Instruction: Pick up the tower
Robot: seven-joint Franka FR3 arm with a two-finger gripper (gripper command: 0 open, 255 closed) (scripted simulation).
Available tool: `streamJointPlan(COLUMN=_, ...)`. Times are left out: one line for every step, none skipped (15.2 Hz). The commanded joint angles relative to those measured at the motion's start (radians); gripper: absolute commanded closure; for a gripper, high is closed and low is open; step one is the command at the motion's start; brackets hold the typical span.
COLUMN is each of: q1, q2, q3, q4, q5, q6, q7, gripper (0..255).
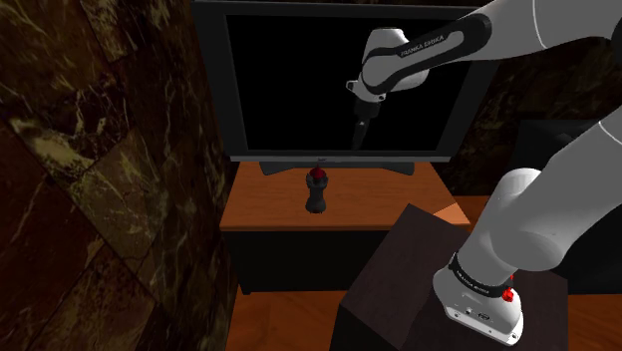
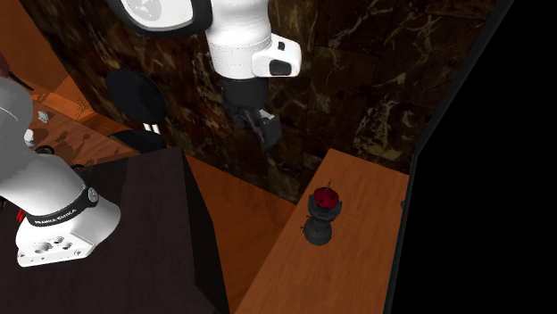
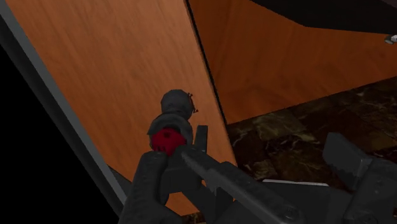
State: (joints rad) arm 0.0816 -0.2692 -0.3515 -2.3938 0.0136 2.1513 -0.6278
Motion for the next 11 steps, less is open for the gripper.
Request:
streamJointPlan(q1=0.011, q2=0.085, q3=-0.028, q4=0.039, q5=0.028, q6=0.048, q7=-0.081, gripper=0)
streamJointPlan(q1=0.016, q2=0.126, q3=-0.038, q4=0.056, q5=0.046, q6=0.07, q7=-0.119, gripper=0)
streamJointPlan(q1=0.02, q2=0.167, q3=-0.046, q4=0.075, q5=0.067, q6=0.091, q7=-0.158, gripper=0)
streamJointPlan(q1=0.022, q2=0.209, q3=-0.053, q4=0.096, q5=0.089, q6=0.11, q7=-0.197, gripper=0)
streamJointPlan(q1=0.023, q2=0.252, q3=-0.058, q4=0.118, q5=0.113, q6=0.128, q7=-0.237, gripper=0)
streamJointPlan(q1=0.023, q2=0.294, q3=-0.06, q4=0.142, q5=0.138, q6=0.144, q7=-0.277, gripper=0)
streamJointPlan(q1=0.02, q2=0.337, q3=-0.06, q4=0.167, q5=0.164, q6=0.158, q7=-0.317, gripper=0)
streamJointPlan(q1=0.016, q2=0.38, q3=-0.058, q4=0.194, q5=0.189, q6=0.17, q7=-0.356, gripper=0)
streamJointPlan(q1=0.011, q2=0.422, q3=-0.055, q4=0.222, q5=0.215, q6=0.181, q7=-0.394, gripper=0)
streamJointPlan(q1=0.002, q2=0.464, q3=-0.048, q4=0.252, q5=0.239, q6=0.19, q7=-0.43, gripper=0)
streamJointPlan(q1=-0.008, q2=0.505, q3=-0.039, q4=0.283, q5=0.262, q6=0.198, q7=-0.464, gripper=0)
